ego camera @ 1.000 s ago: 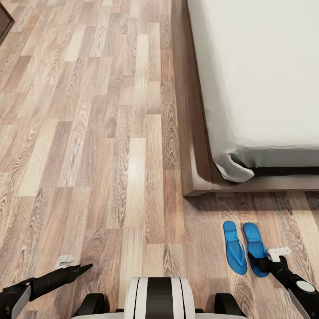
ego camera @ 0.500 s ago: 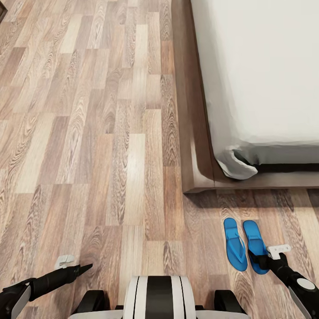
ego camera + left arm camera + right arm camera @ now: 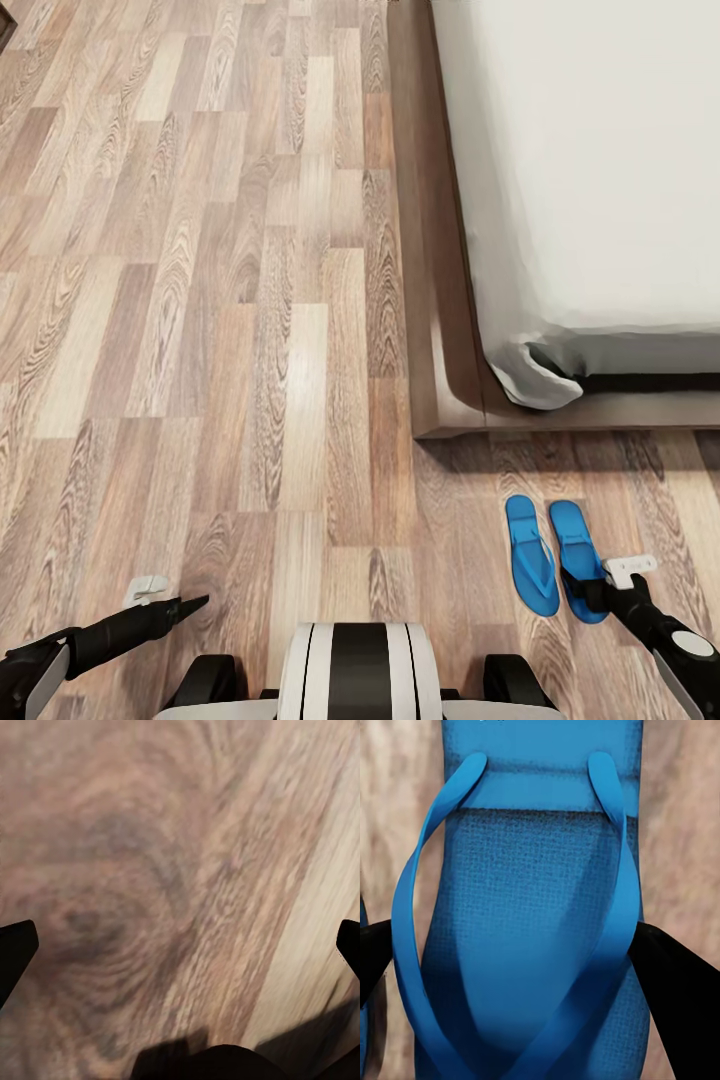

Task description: In the bedroom, move the book from the bed onto either nightstand, and place the two sandals side by side next to the bed.

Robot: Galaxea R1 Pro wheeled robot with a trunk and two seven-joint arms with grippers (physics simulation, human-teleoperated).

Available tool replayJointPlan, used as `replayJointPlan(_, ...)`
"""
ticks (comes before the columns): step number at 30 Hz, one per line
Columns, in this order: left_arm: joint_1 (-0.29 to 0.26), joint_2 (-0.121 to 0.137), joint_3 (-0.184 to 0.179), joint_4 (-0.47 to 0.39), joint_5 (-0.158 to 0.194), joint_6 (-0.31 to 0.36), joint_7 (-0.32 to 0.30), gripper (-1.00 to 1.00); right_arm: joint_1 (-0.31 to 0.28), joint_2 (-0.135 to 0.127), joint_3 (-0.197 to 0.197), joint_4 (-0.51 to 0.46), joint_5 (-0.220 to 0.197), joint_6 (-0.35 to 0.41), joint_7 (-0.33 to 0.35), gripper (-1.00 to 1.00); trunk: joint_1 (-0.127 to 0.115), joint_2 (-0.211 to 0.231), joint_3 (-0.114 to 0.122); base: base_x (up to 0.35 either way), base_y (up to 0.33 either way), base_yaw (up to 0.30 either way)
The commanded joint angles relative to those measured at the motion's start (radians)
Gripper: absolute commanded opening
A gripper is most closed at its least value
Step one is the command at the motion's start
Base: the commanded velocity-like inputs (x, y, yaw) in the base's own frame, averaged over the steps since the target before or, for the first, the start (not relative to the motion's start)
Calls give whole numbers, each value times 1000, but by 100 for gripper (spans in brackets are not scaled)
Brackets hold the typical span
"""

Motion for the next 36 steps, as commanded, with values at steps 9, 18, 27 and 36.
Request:
replayJointPlan(9, -1, -1, 1, 1, 4, 11, -4, 100, 1, 10, -7, 10, -10, 2, -7, -100, 1, 0, 0, 11, 0, 0)
replayJointPlan(18, -1, -1, 1, 1, 4, 11, -4, 100, 1, 10, -7, 10, -10, 2, -7, -100, 1, 0, 0, 0, 0, 0)
replayJointPlan(27, -1, -1, 1, 1, 4, 12, -4, 100, 1, 10, -7, 10, -10, 2, -6, -100, 1, 0, 0, 0, 0, 0)
replayJointPlan(36, -1, -1, 0, 1, 4, 14, -4, 100, 1, 10, -7, 10, -10, 2, -6, -100, -1, 1, 15, 0, 0, 0)
